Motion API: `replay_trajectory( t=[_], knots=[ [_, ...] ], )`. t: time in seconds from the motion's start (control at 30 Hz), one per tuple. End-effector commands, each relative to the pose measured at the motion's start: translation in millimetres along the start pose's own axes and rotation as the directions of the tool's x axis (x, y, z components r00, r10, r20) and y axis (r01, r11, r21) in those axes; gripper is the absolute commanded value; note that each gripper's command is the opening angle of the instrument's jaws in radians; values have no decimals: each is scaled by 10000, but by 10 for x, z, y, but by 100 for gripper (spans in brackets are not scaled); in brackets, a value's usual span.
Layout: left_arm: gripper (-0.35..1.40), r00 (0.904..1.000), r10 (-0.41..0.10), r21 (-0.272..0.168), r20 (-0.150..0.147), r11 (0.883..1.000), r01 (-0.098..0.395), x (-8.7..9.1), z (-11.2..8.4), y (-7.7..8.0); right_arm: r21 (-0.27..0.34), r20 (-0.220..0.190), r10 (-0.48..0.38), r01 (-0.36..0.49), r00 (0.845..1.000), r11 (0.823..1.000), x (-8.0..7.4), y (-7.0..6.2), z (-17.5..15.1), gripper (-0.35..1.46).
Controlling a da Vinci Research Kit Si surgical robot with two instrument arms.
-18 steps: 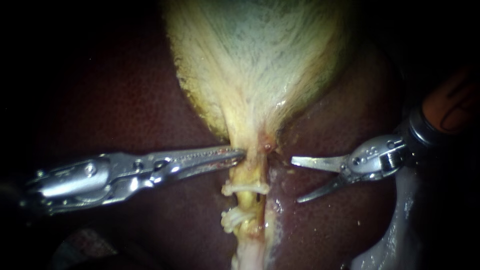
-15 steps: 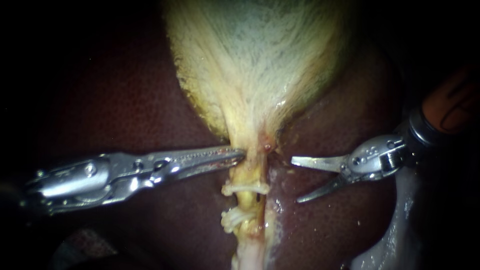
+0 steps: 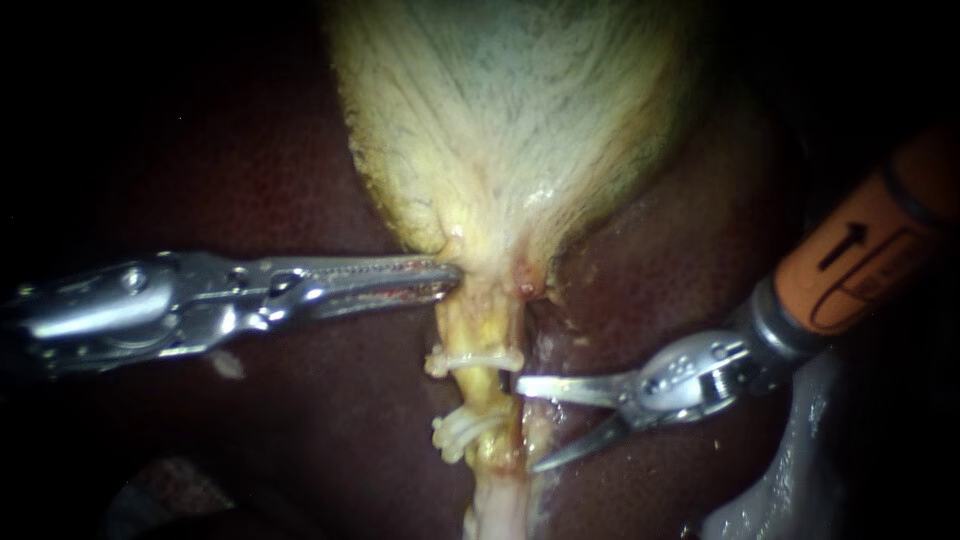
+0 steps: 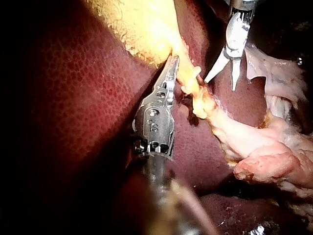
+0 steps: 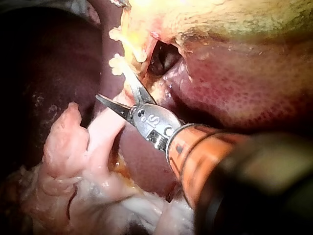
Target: Go to the cutting position left tube
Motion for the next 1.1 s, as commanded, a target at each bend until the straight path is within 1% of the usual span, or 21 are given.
replay_trajectory(
  t=[0.03, 0.1, 0.2, 0.3, 0.43, 0.6, 0.87, 0.97, 1.1],
  knots=[
    [-3, 10000, 64, -8, 10, 10000, -64, -1, -2, -3, 74, 107, 40, -40, 9999, 10000, -4, 0, 5, 143],
    [-3, 10000, 61, -19, 9, 10000, -61, -3, -5, -7, 149, 246, 4, -8, 9997, 9999, -12, 2, 14, 143],
    [-3, 10000, 55, -33, 38, 10000, -55, -6, -9, -14, 152, 426, 44, -51, 9991, 9999, -21, 6, 18, 143],
    [-3, 10000, 62, -68, 39, 10000, -62, -7, -15, -21, 24, 482, 47, -48, 9988, 10000, -25, 12, 15, 142],
    [-3, 10000, 75, 2, 39, 10000, -75, -7, -19, -28, -102, 506, 71, -66, 9987, 9999, -25, 16, 9, 142],
    [-3, 10000, 89, 32, 40, 10000, -89, -7, -21, -32, -125, 601, 102, -95, 9981, 9999, -24, 19, 2, 138],
    [-3, 9999, 96, 24, 42, 10000, -96, -8, -21, -37, -203, 612, 117, -105, 9981, 9997, -22, 22, 17, 138],
    [-3, 9999, 93, 54, 71, 9999, -94, -8, -21, -38, -27, 576, 122, -121, 9983, 9999, -20, 22, 24, 140],
    [-3, 9999, 95, 58, 71, 9999, -95, -8, -20, -37, 347, 535, 63, -81, 9985, 9994, -19, 16, 39, 140]
  ],
)
